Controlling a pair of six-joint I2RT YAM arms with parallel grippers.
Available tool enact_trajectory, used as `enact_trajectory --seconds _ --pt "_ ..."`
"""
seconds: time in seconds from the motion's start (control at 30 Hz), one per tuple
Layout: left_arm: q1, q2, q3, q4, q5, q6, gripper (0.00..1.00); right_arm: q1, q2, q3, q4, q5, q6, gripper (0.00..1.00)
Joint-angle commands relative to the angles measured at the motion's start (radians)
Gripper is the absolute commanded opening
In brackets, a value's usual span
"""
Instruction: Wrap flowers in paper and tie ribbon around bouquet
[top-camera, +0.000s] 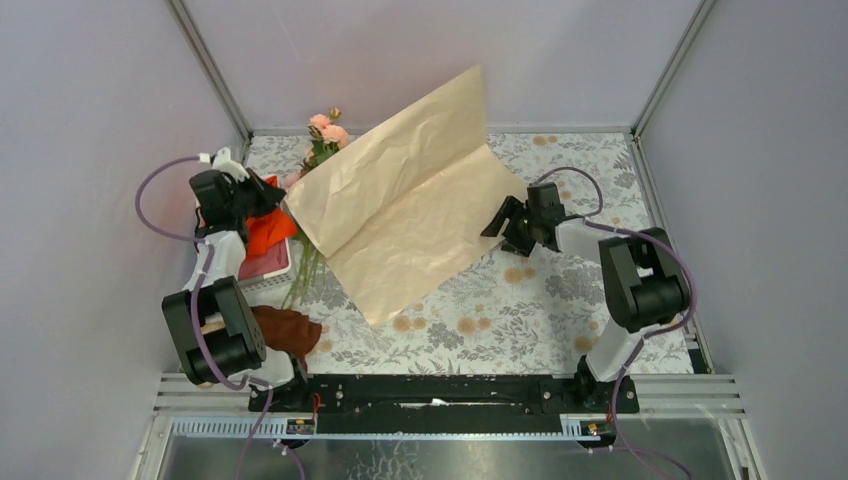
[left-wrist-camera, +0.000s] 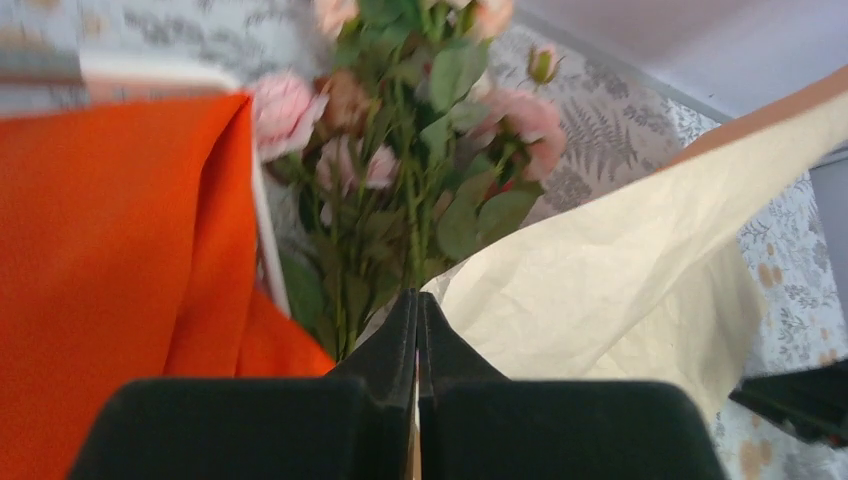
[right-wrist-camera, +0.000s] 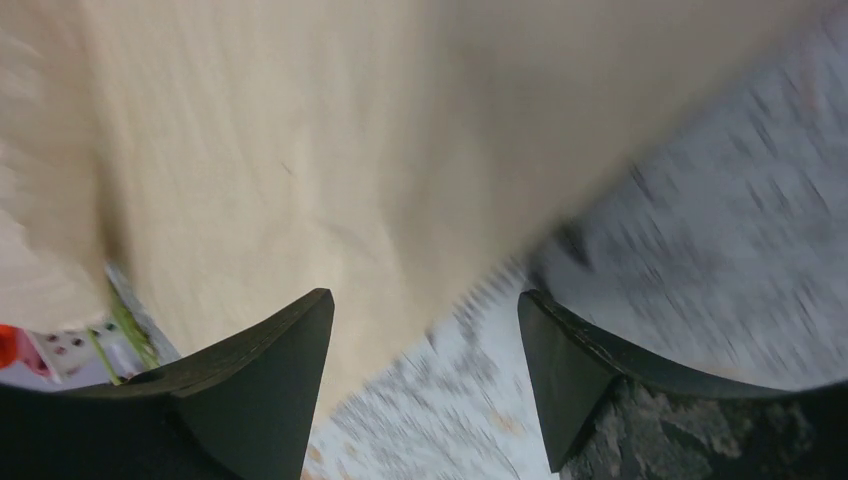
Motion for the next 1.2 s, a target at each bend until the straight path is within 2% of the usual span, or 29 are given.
enact_trajectory --seconds 0.0,0.2,0.33,0.37,0.4,0.43,0.47,0.53,0.63,0.73,0.87,1.0,1.17 --pt "0.053 0.039 -0.04 0.093 0.103 -0.074 0.0 -0.003 0.178 0.144 0.094 -0.086 0.064 0.76" --pt "0.062 0.022 -0.054 0.112 0.096 -0.038 0.0 -0.003 0.266 0.103 0.338 -0.144 0.287 0.7" --pt "0.065 0.023 -0.035 0.109 0.07 -0.027 0.0 -0.003 0.296 0.112 0.432 -0.153 0.358 0.63" --pt "0.068 0.027 -0.027 0.108 0.065 -0.028 0.0 -0.003 0.307 0.129 0.437 -0.153 0.362 0.57" --pt "0.068 0.03 -0.022 0.104 0.059 -0.027 0.0 -0.003 0.321 0.147 0.436 -0.153 0.364 0.43" --pt "0.07 0.033 -0.017 0.1 0.053 -0.027 0.0 -0.004 0.327 0.161 0.433 -0.151 0.367 0.35" --pt "0.073 0.034 -0.014 0.096 0.049 -0.024 0.0 -0.006 0.329 0.17 0.43 -0.145 0.367 0.19" --pt "0.076 0.026 -0.013 0.08 0.044 -0.008 0.0 -0.026 0.296 0.168 0.42 -0.141 0.348 0.01" --pt "0.076 -0.009 -0.017 0.038 0.058 0.054 0.0 -0.098 0.162 0.145 0.29 -0.103 0.238 0.0" --pt "0.059 -0.051 -0.039 -0.005 0.129 0.12 0.0 -0.194 -0.036 0.105 0.076 -0.01 0.067 0.0" --pt "-0.068 -0.105 -0.066 -0.072 0.077 0.246 0.0 -0.299 -0.306 0.009 -0.174 0.134 -0.104 0.0" --pt "-0.176 -0.1 -0.07 -0.078 0.047 0.255 0.0 -0.344 -0.534 -0.117 -0.257 0.24 -0.144 0.0" --pt "-0.292 -0.025 -0.03 -0.11 -0.031 0.305 0.0 -0.367 -0.685 -0.201 -0.287 0.254 -0.111 0.0"
